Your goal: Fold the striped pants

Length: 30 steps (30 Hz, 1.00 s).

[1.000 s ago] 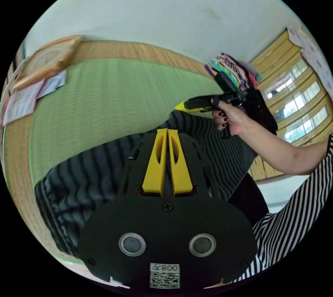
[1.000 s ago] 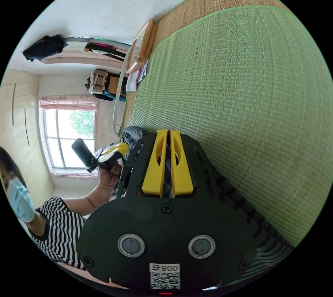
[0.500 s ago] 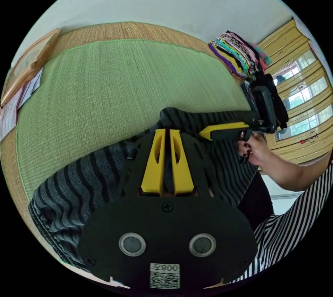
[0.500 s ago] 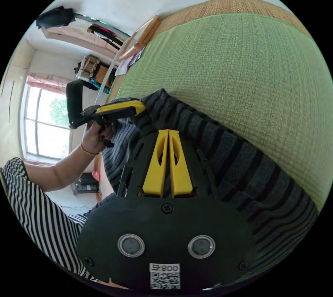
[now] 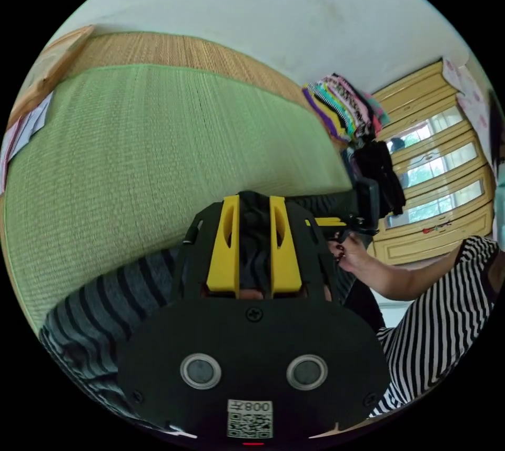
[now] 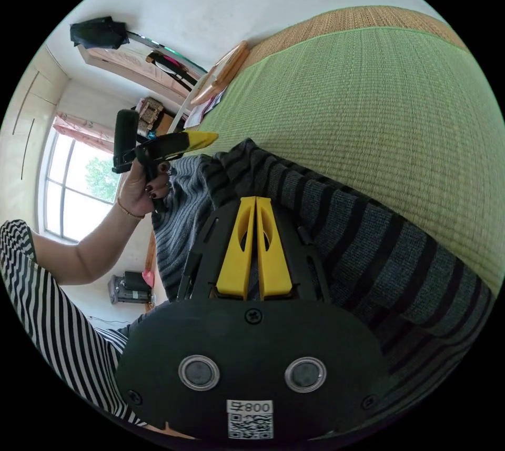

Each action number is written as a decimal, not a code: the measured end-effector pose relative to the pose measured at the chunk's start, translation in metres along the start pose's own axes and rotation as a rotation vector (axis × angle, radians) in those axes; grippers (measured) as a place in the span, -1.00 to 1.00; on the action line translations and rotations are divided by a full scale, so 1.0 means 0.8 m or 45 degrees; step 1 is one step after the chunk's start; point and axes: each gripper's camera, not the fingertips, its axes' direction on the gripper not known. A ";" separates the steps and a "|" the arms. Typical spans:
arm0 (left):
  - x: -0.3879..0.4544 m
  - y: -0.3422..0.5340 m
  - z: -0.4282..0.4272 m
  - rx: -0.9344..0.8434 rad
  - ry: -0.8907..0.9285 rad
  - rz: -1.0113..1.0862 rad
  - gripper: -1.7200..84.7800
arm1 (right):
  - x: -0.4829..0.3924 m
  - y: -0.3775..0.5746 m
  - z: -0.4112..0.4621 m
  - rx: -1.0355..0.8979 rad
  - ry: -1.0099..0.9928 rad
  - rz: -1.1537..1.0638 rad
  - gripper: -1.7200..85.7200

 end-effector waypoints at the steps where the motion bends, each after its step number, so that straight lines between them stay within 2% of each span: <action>1: 0.003 -0.008 0.020 -0.106 -0.095 0.004 -0.77 | -0.001 -0.002 -0.003 -0.001 -0.004 0.002 -0.96; 2: 0.006 -0.012 0.037 -0.175 -0.184 0.011 -0.78 | -0.004 -0.007 -0.009 -0.005 -0.009 0.003 -0.96; 3: 0.010 -0.012 0.037 -0.137 -0.205 0.048 -0.78 | -0.007 -0.013 -0.018 -0.009 -0.011 0.011 -0.96; 6: 0.016 -0.012 0.045 -0.149 -0.192 0.041 -0.79 | -0.034 -0.021 -0.057 0.035 0.005 -0.015 -0.96; 9: 0.039 -0.004 0.039 -0.035 -0.273 0.088 -0.81 | -0.079 -0.024 -0.083 0.054 0.050 -0.089 -0.96; 11: 0.064 0.002 0.042 0.032 -0.246 0.175 -0.83 | -0.101 -0.024 -0.078 0.016 0.072 -0.122 -0.96; 13: 0.080 0.004 0.060 -0.031 -0.237 0.254 -0.85 | -0.115 -0.024 -0.054 -0.085 0.087 -0.129 -0.96; 16: 0.092 0.006 0.100 -0.153 -0.400 0.315 -0.88 | -0.136 -0.018 -0.006 -0.265 0.057 -0.144 -0.96; 23: 0.095 -0.003 0.124 -0.187 -0.374 0.257 -0.94 | -0.216 -0.021 -0.007 -0.355 0.088 -0.225 -0.96; 30: 0.106 0.000 0.136 -0.188 -0.394 0.233 -0.96 | -0.277 -0.033 -0.036 -0.314 0.185 -0.268 -0.96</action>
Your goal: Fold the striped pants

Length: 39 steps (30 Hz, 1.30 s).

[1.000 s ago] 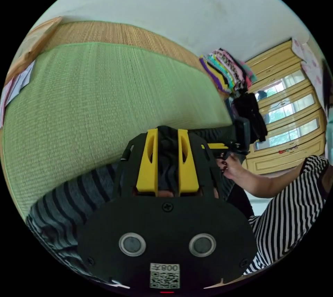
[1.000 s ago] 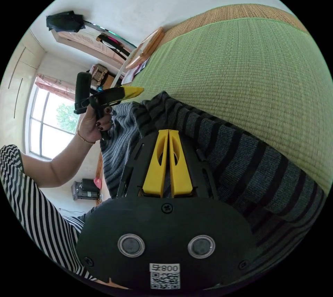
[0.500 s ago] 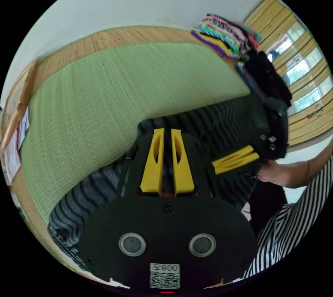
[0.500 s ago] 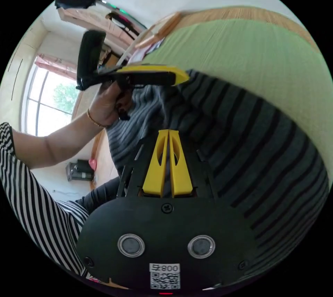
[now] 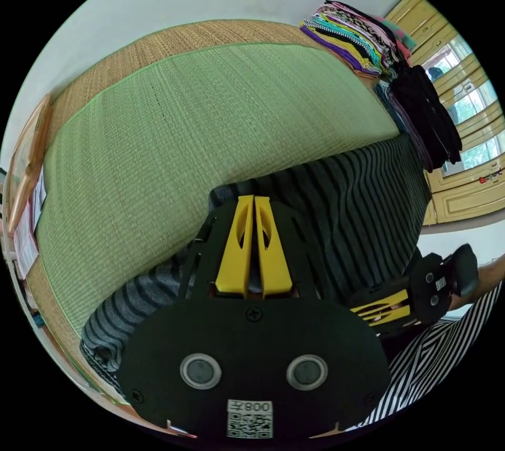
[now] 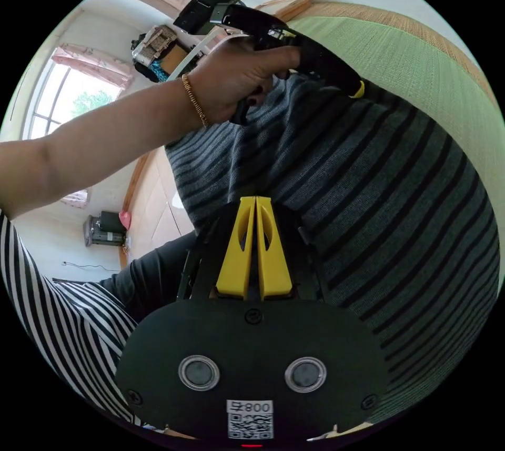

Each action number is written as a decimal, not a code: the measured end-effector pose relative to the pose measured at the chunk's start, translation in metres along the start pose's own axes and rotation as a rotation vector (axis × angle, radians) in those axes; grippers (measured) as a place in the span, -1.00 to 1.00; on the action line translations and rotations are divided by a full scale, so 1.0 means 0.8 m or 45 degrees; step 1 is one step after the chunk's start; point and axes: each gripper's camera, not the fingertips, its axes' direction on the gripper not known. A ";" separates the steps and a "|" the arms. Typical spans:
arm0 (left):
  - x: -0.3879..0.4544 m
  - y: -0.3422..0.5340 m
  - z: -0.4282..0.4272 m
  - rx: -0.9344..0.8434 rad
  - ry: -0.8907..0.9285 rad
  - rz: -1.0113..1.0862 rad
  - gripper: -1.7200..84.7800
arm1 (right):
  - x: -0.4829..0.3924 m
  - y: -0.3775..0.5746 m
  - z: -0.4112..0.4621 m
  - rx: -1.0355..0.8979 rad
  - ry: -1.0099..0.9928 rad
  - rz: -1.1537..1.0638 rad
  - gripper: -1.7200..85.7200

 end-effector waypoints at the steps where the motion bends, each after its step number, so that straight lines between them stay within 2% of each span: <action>1: 0.003 0.008 -0.007 0.038 -0.008 -0.010 -0.96 | -0.002 0.000 -0.010 0.015 -0.014 0.007 -0.96; 3: 0.008 0.026 -0.019 0.075 0.012 -0.012 -0.96 | -0.015 0.009 -0.044 0.065 -0.092 0.020 -0.96; 6: 0.019 0.068 -0.029 0.103 0.089 -0.042 -0.96 | -0.035 0.025 -0.039 -0.012 0.011 0.035 -0.96; 8: 0.029 0.099 -0.017 0.027 0.081 -0.075 -0.96 | -0.040 0.028 -0.023 -0.075 -0.033 0.056 -0.96; 11: 0.038 0.127 0.012 -0.163 0.057 -0.102 -0.96 | -0.050 0.021 -0.022 -0.042 -0.004 0.051 -0.96; 14: 0.045 0.146 -0.006 -0.051 0.113 -0.153 -0.96 | -0.061 0.002 -0.039 -0.081 0.003 0.046 -0.96; 16: 0.053 0.157 -0.008 -0.052 0.106 -0.155 -0.95 | -0.079 -0.001 -0.048 -0.080 0.046 0.016 -0.96; 19: 0.064 0.177 0.020 -0.246 0.087 -0.144 -0.94 | -0.097 -0.001 -0.047 -0.076 0.090 0.014 -0.96; 20: 0.066 0.187 0.015 -0.156 0.106 -0.175 -0.93 | -0.097 -0.003 -0.053 -0.060 0.072 0.046 -0.95; 24: 0.078 0.206 0.003 -0.036 0.217 -0.141 -0.86 | -0.121 -0.009 -0.090 0.007 0.071 0.016 -0.93; 27: 0.094 0.210 0.017 -0.113 0.099 -0.041 -0.81 | -0.152 -0.013 -0.099 -0.002 0.106 -0.064 -0.89; 31: 0.110 0.197 0.040 -0.192 -0.073 0.072 -0.88 | -0.177 -0.025 -0.098 -0.031 0.137 -0.101 -0.84; 39: 0.122 0.209 0.056 -0.259 -0.080 0.072 -0.96 | -0.200 -0.059 -0.130 0.037 0.137 -0.118 -0.86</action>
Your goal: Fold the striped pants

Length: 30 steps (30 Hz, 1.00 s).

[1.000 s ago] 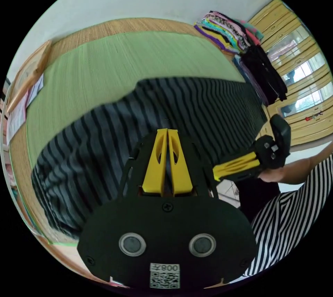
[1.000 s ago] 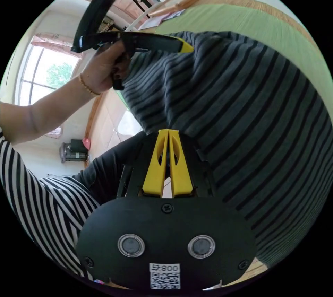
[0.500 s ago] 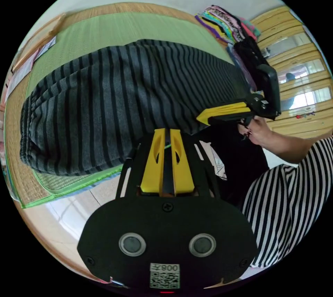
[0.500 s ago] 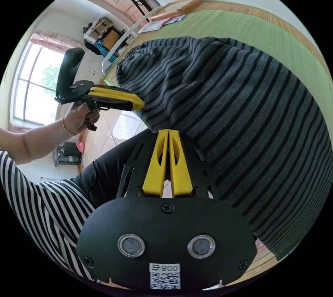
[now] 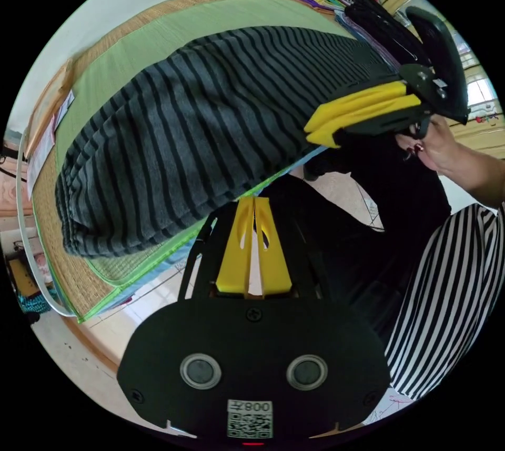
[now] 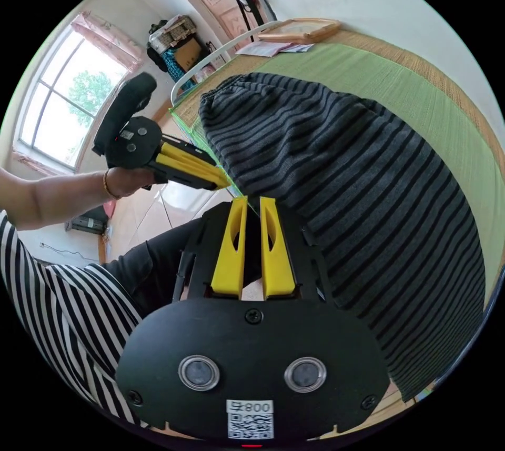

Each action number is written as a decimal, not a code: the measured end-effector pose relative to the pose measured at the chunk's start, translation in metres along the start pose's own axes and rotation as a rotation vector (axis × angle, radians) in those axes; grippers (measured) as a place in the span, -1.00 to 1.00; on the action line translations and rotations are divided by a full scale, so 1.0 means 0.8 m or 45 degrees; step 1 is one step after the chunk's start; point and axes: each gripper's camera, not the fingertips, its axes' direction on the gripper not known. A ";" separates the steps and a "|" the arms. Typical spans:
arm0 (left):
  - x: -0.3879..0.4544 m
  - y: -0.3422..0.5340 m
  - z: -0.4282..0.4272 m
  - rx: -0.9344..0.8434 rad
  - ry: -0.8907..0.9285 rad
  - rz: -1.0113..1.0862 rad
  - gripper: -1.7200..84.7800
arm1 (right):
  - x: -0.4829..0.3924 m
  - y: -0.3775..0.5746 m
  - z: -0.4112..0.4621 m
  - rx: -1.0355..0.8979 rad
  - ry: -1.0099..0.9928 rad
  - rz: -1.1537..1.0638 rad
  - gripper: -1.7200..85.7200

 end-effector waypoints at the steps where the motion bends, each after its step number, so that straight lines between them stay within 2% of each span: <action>1: -0.001 0.001 0.001 0.039 0.030 -0.026 -0.96 | 0.004 -0.003 0.003 -0.008 -0.004 0.013 -0.87; 5: -0.007 -0.016 -0.005 0.215 0.108 -0.117 -0.96 | 0.026 -0.019 0.055 -0.191 -0.047 0.064 -0.92; 11: -0.017 -0.089 0.007 0.351 0.137 -0.159 -0.96 | 0.016 -0.002 0.043 -0.143 0.021 -0.005 -0.95; 13: -0.023 -0.120 0.018 0.342 0.158 -0.176 -0.96 | 0.022 0.002 0.039 -0.139 0.009 0.013 -0.95; 17: -0.038 -0.173 0.068 0.102 0.088 -0.206 -0.96 | 0.030 0.022 0.031 -0.139 -0.008 -0.010 -0.96; 20: -0.046 -0.181 0.071 0.141 0.174 -0.268 -0.96 | 0.038 0.040 0.070 -0.388 -0.106 -0.062 -0.96; 23: -0.035 -0.184 0.063 0.206 0.121 -0.232 -0.96 | 0.062 0.078 0.006 -0.149 -0.183 0.019 -0.96; 24: -0.032 -0.184 0.062 0.219 0.141 -0.215 -0.96 | 0.078 0.092 -0.021 -0.108 -0.224 0.040 -0.96; 26: -0.017 -0.187 0.065 0.256 0.237 -0.152 -0.96 | 0.104 0.119 -0.065 -0.043 -0.152 0.090 -0.96; 30: 0.006 -0.201 0.106 0.082 0.227 -0.090 -0.96 | 0.197 0.203 -0.147 0.096 0.015 0.344 -0.96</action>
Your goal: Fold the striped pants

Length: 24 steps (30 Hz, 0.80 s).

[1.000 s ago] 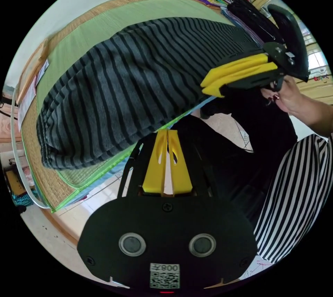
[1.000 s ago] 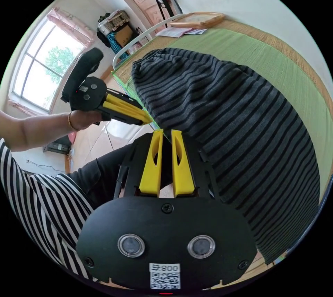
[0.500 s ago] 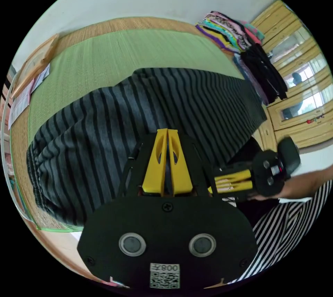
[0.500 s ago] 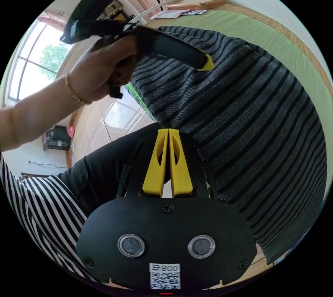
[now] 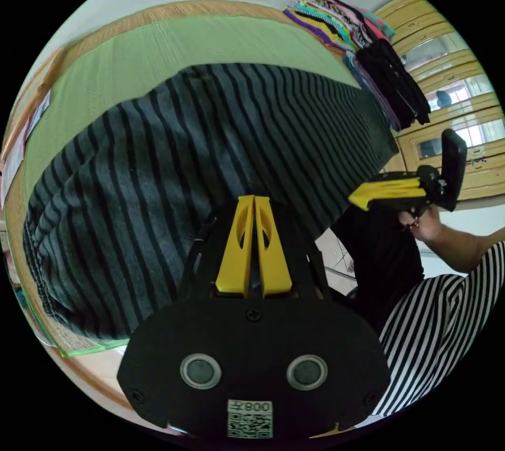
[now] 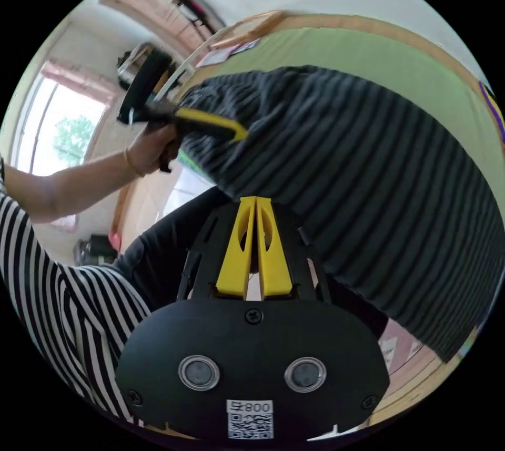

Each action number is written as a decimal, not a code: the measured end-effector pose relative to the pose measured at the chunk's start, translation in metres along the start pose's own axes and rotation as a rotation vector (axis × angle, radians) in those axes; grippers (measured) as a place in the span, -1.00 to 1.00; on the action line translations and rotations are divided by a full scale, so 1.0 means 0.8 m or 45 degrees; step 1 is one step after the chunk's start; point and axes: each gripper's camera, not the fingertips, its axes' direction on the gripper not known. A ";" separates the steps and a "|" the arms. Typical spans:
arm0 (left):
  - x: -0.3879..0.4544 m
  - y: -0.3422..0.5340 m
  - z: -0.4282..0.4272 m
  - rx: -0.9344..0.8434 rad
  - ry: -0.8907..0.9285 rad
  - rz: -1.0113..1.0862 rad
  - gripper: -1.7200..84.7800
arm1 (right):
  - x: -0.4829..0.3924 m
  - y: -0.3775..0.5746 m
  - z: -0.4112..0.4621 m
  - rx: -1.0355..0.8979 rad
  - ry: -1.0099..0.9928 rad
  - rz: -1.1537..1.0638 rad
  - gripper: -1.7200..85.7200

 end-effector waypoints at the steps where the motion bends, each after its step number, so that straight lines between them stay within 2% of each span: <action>1: 0.001 -0.002 0.002 0.079 -0.003 -0.008 -0.96 | 0.017 0.008 -0.005 0.005 0.016 0.042 -0.96; 3: -0.001 -0.016 0.007 0.034 0.045 -0.072 -0.96 | 0.076 0.034 0.007 -0.096 0.014 0.120 -0.96; 7: 0.016 -0.050 0.015 0.002 0.023 -0.023 -0.96 | 0.122 0.063 -0.013 -0.071 -0.089 0.135 -0.96; 10: 0.035 -0.081 0.021 0.040 0.139 0.055 -0.95 | 0.144 0.093 -0.045 -0.053 -0.068 0.117 -0.96; 13: 0.062 -0.123 0.033 0.066 0.320 0.173 -0.94 | 0.208 0.161 -0.110 0.109 -0.109 0.249 -0.95; 16: 0.100 -0.176 0.054 0.037 0.438 0.305 -0.89 | 0.312 0.279 -0.194 0.387 -0.210 0.494 -0.95; 21: 0.174 -0.270 0.096 -0.025 0.524 0.466 -0.81 | 0.495 0.554 -0.312 0.829 -0.220 1.026 -0.88; 24: 0.219 -0.326 0.125 -0.069 0.542 0.524 -0.79 | 0.554 0.675 -0.343 0.967 -0.197 1.212 -0.79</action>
